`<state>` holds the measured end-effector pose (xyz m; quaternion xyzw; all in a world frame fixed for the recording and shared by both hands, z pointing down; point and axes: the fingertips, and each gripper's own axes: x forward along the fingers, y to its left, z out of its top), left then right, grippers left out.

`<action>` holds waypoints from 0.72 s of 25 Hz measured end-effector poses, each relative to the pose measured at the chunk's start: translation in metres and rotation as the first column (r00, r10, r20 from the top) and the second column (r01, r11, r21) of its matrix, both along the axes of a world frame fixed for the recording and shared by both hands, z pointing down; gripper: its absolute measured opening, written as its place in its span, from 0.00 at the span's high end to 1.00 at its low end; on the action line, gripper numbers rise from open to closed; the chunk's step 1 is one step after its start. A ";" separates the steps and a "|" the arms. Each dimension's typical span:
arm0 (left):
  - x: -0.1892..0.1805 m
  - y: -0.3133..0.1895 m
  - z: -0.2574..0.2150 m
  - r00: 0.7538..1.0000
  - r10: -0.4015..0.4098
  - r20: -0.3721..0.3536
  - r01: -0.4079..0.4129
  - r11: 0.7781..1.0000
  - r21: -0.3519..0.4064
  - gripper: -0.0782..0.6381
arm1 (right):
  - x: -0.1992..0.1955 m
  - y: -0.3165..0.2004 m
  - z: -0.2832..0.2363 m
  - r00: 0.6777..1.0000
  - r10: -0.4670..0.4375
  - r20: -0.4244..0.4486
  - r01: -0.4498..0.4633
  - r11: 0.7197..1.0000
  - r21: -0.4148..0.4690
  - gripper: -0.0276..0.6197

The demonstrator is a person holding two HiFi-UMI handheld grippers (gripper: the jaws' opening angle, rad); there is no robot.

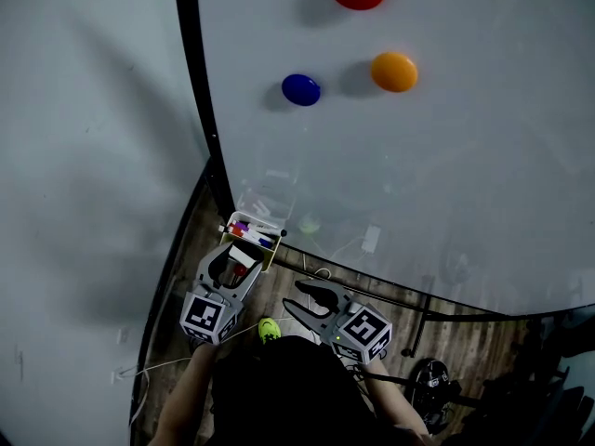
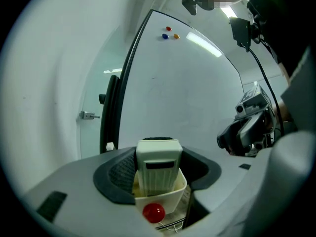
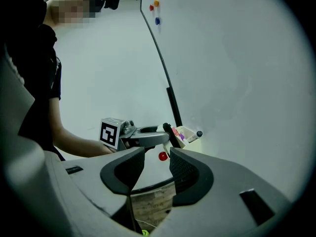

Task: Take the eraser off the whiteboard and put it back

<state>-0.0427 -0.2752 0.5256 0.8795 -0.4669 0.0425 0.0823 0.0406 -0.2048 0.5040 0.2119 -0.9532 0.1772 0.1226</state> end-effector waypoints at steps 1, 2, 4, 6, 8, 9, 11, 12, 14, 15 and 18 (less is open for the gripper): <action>0.000 -0.001 0.002 1.000 -0.002 0.008 0.002 1.000 -0.001 0.49 | 0.000 -0.001 0.000 1.000 -0.001 -0.001 0.001 1.000 -0.001 0.72; 0.000 -0.002 0.005 1.000 -0.003 0.015 0.004 1.000 -0.003 0.49 | 0.001 -0.002 0.001 1.000 -0.001 -0.002 0.001 1.000 -0.001 0.72; 0.000 -0.002 0.011 1.000 -0.008 0.021 0.008 1.000 -0.017 0.49 | 0.001 -0.004 0.001 1.000 -0.004 -0.003 0.004 1.000 -0.002 0.72; 0.000 -0.002 0.016 1.000 -0.014 0.022 0.015 0.999 -0.033 0.49 | 0.002 -0.005 0.003 1.000 -0.006 -0.005 0.006 1.000 -0.005 0.72; 0.001 -0.002 0.019 1.000 -0.016 0.027 0.017 0.999 -0.037 0.49 | 0.002 -0.007 0.003 1.000 -0.007 -0.003 0.007 1.000 -0.006 0.72; 0.001 -0.003 0.020 0.999 -0.017 0.034 0.019 0.999 -0.036 0.49 | 0.002 -0.007 0.003 1.000 -0.008 -0.002 0.008 1.000 -0.006 0.72; 0.001 -0.003 0.024 0.999 -0.020 0.049 0.022 0.999 -0.042 0.49 | 0.001 -0.007 0.003 1.000 -0.012 -0.001 0.012 1.000 -0.006 0.72; 0.001 -0.003 0.026 0.998 -0.023 0.054 0.026 0.998 -0.050 0.49 | 0.001 -0.007 0.003 1.000 -0.014 -0.001 0.014 1.000 -0.006 0.72; 0.001 -0.004 0.030 0.997 -0.032 0.063 0.037 0.997 -0.069 0.49 | 0.002 -0.008 0.004 1.000 -0.015 0.000 0.015 1.000 -0.006 0.72; 0.001 -0.004 0.033 0.997 -0.034 0.067 0.039 0.996 -0.078 0.49 | 0.002 -0.008 0.004 1.000 -0.014 0.001 0.014 1.000 -0.006 0.72; 0.002 -0.005 0.037 0.996 -0.033 0.079 0.041 0.995 -0.090 0.49 | 0.003 -0.010 0.004 1.000 -0.010 -0.001 0.010 1.000 -0.004 0.72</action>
